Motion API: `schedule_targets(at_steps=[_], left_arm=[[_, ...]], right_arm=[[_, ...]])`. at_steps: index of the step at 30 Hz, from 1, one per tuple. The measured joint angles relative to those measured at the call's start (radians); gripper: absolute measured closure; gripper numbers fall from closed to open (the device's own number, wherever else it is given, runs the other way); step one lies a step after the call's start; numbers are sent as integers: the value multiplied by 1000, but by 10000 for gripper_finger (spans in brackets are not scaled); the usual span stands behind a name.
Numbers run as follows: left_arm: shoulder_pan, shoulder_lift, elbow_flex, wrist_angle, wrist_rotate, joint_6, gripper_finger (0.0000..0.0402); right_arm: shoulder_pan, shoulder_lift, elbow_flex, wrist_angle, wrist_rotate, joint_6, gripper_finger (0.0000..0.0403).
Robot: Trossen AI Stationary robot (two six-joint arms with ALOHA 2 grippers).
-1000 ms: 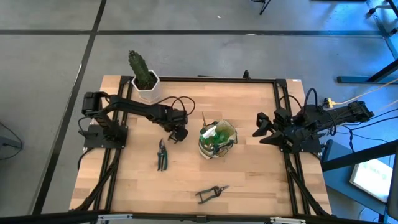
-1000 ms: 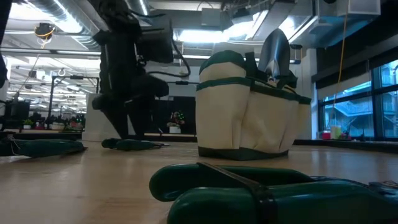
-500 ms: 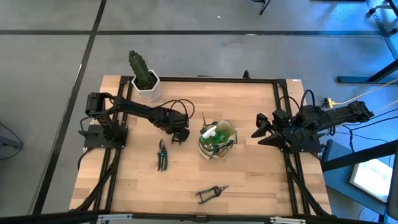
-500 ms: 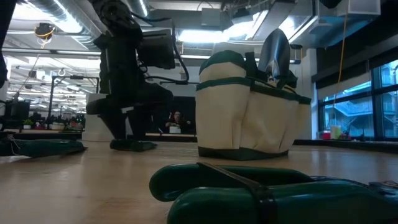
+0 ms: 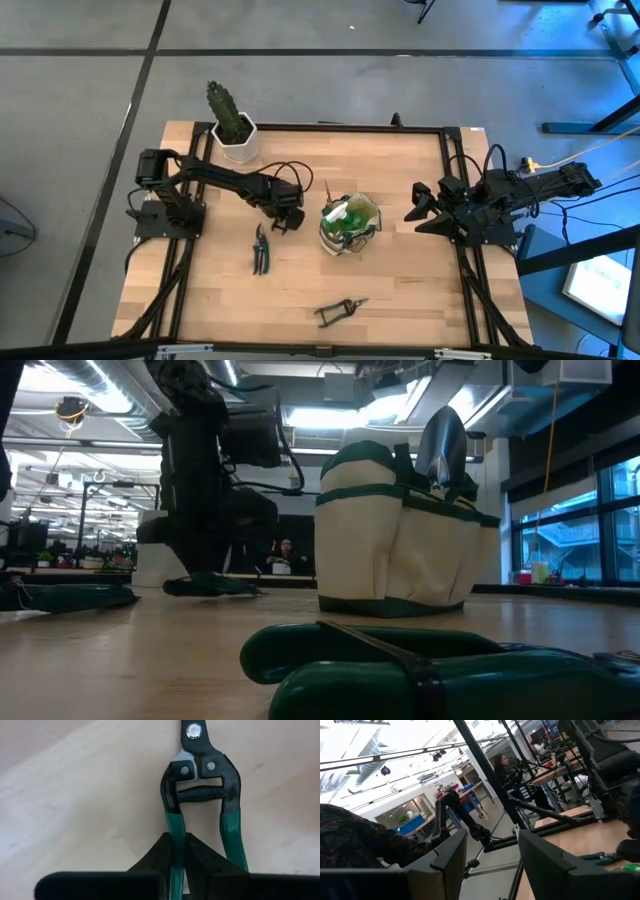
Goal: Pick & Place Garden tools in Gardening bag
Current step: Put the top shear scissor into the gardening bag
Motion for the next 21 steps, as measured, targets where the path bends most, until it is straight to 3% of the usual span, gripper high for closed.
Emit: schedule_targets(at_steps=[7, 14, 21], left_arm=[[-19, -73, 128, -180, -64, 45, 378], [-52, -134, 397, -312, -161, 133, 378], [-99, -93, 664, -325, -150, 341, 378]], right_arm=[[0, 0, 0, 4, 45, -8, 219], [0, 0, 0, 11, 59, -9, 219], [0, 0, 0, 30, 58, 43, 219]])
